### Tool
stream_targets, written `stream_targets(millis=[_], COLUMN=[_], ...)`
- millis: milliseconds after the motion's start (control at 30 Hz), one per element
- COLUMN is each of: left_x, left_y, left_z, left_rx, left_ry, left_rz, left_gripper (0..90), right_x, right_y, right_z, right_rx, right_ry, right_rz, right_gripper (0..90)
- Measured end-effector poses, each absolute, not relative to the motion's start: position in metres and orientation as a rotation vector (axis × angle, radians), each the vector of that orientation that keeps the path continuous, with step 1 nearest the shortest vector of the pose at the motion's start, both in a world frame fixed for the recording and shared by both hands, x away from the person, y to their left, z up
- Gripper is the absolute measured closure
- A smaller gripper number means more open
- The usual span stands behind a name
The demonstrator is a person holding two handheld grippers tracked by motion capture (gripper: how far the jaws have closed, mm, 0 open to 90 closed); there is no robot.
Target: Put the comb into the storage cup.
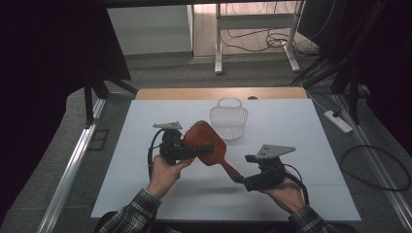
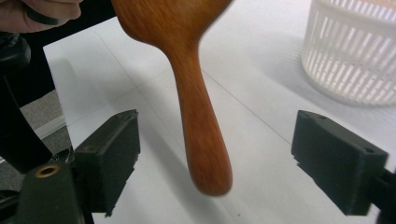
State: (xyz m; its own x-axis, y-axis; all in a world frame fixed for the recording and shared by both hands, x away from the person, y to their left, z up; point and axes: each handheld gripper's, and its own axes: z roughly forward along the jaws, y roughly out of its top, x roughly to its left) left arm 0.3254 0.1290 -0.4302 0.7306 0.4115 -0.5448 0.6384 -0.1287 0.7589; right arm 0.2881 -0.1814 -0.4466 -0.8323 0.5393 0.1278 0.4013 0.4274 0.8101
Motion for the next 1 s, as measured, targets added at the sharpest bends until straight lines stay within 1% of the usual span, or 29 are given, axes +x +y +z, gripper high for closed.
stream_targets(millis=[67,100,167,267,467,667,1000], left_x=[0.327,0.328,0.329,0.332,0.338,0.343,0.353], left_y=[0.130,0.131,0.131,0.131,0.129,0.128,0.134], left_z=[-0.429,-0.427,-0.426,-0.423,-0.419,-0.415,-0.408], left_rx=[1.756,1.760,1.762,1.766,1.777,1.790,1.786], left_ry=[0.833,0.832,0.832,0.834,0.839,0.844,0.873], left_rz=[-0.233,-0.228,-0.221,-0.205,-0.183,-0.168,-0.141], left_gripper=[52.4,52.4,52.4,52.3,52.1,51.9,51.7], right_x=[0.290,0.292,0.292,0.294,0.295,0.294,0.292], right_y=[-0.186,-0.189,-0.190,-0.194,-0.201,-0.208,-0.221], right_z=[-0.447,-0.448,-0.449,-0.451,-0.453,-0.460,-0.460], right_rx=[0.862,0.877,0.880,0.889,0.892,0.874,0.878], right_ry=[2.531,2.537,2.536,2.535,2.554,2.607,2.603], right_rz=[1.369,1.336,1.330,1.309,1.266,1.198,1.140], right_gripper=[10.6,6.6,5.8,1.9,0.0,0.0,0.0])
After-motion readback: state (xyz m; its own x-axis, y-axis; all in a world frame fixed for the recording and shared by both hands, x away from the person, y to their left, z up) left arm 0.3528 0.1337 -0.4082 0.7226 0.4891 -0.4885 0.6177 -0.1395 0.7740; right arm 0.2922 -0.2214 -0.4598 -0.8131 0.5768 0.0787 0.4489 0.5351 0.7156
